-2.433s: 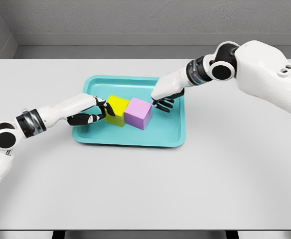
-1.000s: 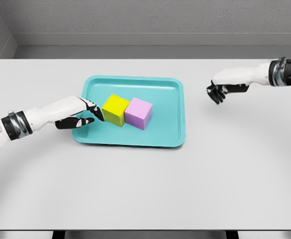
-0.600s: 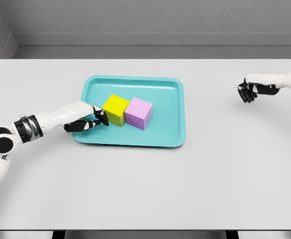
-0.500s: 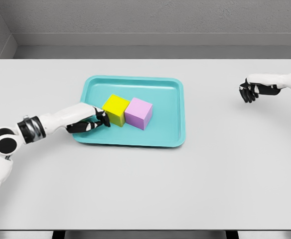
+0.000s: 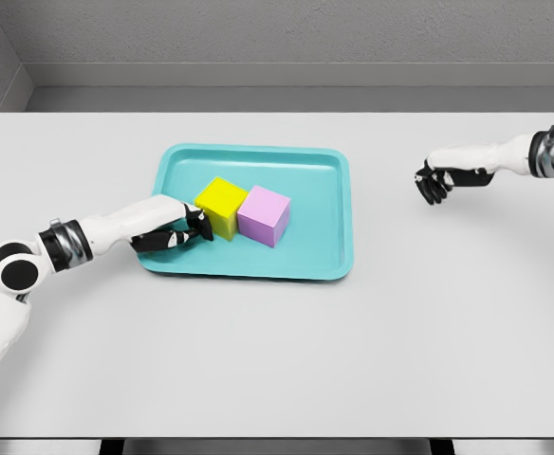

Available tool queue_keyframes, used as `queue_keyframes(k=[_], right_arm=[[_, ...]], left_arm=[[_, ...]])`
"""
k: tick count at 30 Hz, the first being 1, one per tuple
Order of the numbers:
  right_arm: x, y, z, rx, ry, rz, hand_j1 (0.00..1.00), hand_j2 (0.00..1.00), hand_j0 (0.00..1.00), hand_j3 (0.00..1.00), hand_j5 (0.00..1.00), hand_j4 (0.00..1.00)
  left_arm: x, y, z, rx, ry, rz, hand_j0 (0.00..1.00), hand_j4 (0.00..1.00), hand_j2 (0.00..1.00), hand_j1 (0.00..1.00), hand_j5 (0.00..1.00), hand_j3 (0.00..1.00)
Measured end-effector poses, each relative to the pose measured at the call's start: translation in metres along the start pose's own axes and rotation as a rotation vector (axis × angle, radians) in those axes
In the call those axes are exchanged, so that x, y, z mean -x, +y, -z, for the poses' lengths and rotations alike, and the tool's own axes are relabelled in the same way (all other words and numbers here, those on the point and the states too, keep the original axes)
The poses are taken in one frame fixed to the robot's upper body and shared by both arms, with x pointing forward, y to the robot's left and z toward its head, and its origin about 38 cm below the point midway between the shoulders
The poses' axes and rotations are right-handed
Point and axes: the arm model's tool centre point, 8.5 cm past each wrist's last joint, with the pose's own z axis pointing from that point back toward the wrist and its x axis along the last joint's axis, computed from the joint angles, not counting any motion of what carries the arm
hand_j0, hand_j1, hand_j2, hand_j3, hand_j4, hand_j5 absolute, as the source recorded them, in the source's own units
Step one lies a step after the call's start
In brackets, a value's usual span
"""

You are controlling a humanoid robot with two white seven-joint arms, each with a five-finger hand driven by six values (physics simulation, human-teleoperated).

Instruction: Push two cubes

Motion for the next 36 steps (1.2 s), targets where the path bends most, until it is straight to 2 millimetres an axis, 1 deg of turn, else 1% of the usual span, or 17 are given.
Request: queue_keyframes(k=[3,4,8,13,17,24,26,28,36], right_arm=[[-0.015,-0.001,0.008,-0.019,-0.039,-0.038,0.15,0.15,0.15,0.15,0.15,0.15],[-0.018,-0.001,0.010,-0.024,-0.048,-0.048,0.13,0.13,0.13,0.13,0.13,0.13],[-0.024,-0.001,0.012,-0.034,-0.062,-0.067,0.09,0.09,0.09,0.09,0.09,0.09],[-0.034,-0.003,0.017,-0.047,-0.080,-0.103,0.09,0.09,0.09,0.09,0.09,0.09],[-0.040,-0.004,0.020,-0.055,-0.094,-0.123,0.09,0.09,0.09,0.09,0.09,0.09],[-0.059,-0.007,0.030,-0.075,-0.136,-0.171,0.09,0.09,0.09,0.09,0.09,0.09],[-0.066,-0.007,0.033,-0.085,-0.152,-0.192,0.10,0.10,0.10,0.10,0.10,0.10],[-0.071,-0.008,0.036,-0.090,-0.163,-0.208,0.10,0.10,0.10,0.10,0.10,0.10],[-0.082,-0.007,0.042,-0.101,-0.192,-0.230,0.10,0.10,0.10,0.10,0.10,0.10]], left_arm=[[0.001,0.000,0.002,-0.001,0.000,-0.004,0.45,0.45,0.45,0.45,0.45,0.45],[0.001,-0.001,0.002,0.000,0.001,-0.005,0.45,0.45,0.45,0.45,0.45,0.45],[0.000,-0.002,0.005,0.003,0.001,-0.004,0.45,0.45,0.45,0.45,0.45,0.45],[-0.002,-0.001,0.009,0.005,-0.006,0.000,0.45,0.45,0.45,0.45,0.45,0.45],[-0.004,-0.004,0.013,0.014,-0.014,-0.001,0.45,0.45,0.45,0.45,0.45,0.45],[-0.004,-0.005,0.017,0.017,-0.014,-0.004,0.44,0.44,0.44,0.44,0.44,0.44],[-0.005,0.000,0.019,0.011,-0.017,0.003,0.45,0.45,0.45,0.45,0.45,0.45],[-0.004,-0.001,0.021,0.012,-0.017,-0.001,0.44,0.44,0.44,0.44,0.44,0.44],[-0.005,-0.006,0.028,0.022,-0.022,-0.013,0.44,0.44,0.44,0.44,0.44,0.44]])
